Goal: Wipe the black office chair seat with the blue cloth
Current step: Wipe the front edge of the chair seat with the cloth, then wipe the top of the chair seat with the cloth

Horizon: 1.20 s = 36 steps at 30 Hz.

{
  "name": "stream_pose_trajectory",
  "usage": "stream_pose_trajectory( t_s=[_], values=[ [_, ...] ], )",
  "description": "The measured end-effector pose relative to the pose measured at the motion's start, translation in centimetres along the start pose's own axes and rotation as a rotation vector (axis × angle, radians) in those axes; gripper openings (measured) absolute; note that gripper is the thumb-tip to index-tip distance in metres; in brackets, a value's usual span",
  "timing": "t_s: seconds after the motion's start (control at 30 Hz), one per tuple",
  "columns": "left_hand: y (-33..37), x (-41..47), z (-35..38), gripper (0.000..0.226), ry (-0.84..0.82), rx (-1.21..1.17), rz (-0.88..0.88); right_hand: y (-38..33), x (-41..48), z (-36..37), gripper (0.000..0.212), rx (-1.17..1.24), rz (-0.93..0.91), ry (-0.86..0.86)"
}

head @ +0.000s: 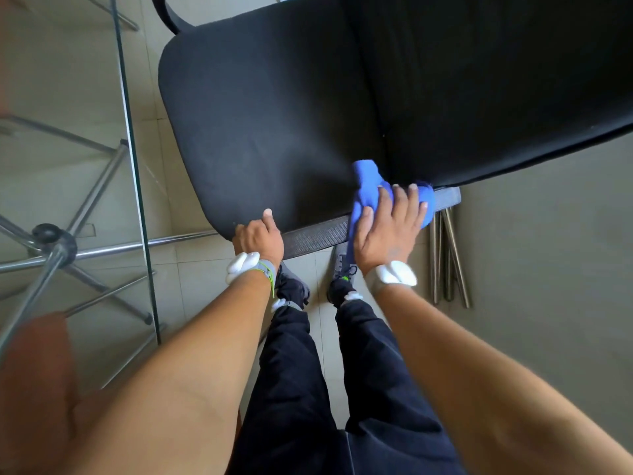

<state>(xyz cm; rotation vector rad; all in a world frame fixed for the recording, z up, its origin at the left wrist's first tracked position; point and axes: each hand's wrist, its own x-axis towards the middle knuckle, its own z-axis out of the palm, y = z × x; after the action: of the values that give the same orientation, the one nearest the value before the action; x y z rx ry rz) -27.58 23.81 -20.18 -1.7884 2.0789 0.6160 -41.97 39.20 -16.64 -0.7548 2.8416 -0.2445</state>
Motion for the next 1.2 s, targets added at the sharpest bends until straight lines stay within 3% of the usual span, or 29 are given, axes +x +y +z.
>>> stream_pose_trajectory(
  t_s=[0.1,0.2,0.27,0.33,0.47,0.57,0.67,0.77,0.83,0.87,0.93,1.03,1.13,1.2],
  values=[
    [0.2,-0.4,-0.4,0.074,0.003,0.001,0.023,-4.6,-2.9,0.6,0.049,0.016,-0.182,-0.067],
    [-0.1,-0.9,-1.3,0.043,-0.017,0.034,0.079,-7.9,-5.6,1.6,0.051,0.017,-0.471,-0.153],
    [-0.2,-1.0,-1.8,0.035,-0.032,0.044,0.083,-7.9,-5.5,1.8,0.051,0.029,-0.514,-0.156],
    [0.1,-0.6,-1.2,0.038,-0.036,0.037,0.062,-6.4,-4.5,1.5,0.051,0.038,-0.482,-0.121],
    [0.3,-0.1,-0.2,0.076,-0.009,0.037,0.038,-1.3,-1.1,0.4,0.050,0.001,-0.298,-0.013],
    [0.2,0.0,0.2,0.075,-0.032,0.016,0.004,1.4,1.1,-0.2,0.049,-0.053,-0.140,0.003],
    [0.5,-0.1,-0.1,0.073,-0.055,-0.062,-0.026,-0.5,0.5,0.1,0.051,-0.039,-0.015,0.000],
    [1.0,-0.6,-1.4,0.065,-0.170,-0.176,-0.119,-4.7,-2.1,0.6,0.053,0.016,-0.178,-0.091],
    [0.9,-0.2,-2.1,0.056,-0.264,-0.338,-0.252,-7.7,-3.6,0.6,0.056,0.016,-0.394,-0.193],
    [0.9,-0.1,-2.5,0.053,-0.332,-0.539,-0.315,-8.8,-3.9,0.4,0.057,0.026,-0.442,-0.222],
    [0.9,0.1,-3.0,0.074,-0.418,-1.009,-0.440,-10.0,-3.3,-0.1,0.055,0.057,-0.342,-0.193],
    [0.7,1.6,-2.5,0.110,-0.541,-1.248,-0.437,-9.4,-0.8,-1.3,0.059,-0.066,-0.026,-0.164],
    [2.0,1.6,-4.3,0.095,-0.659,-1.189,-0.362,-9.0,1.5,-2.6,0.052,-0.180,0.007,-0.410],
    [2.9,1.5,-5.4,0.054,-0.539,-1.003,-0.217,-9.7,2.6,-2.6,0.041,-0.154,-0.122,-0.488]
  ],
)
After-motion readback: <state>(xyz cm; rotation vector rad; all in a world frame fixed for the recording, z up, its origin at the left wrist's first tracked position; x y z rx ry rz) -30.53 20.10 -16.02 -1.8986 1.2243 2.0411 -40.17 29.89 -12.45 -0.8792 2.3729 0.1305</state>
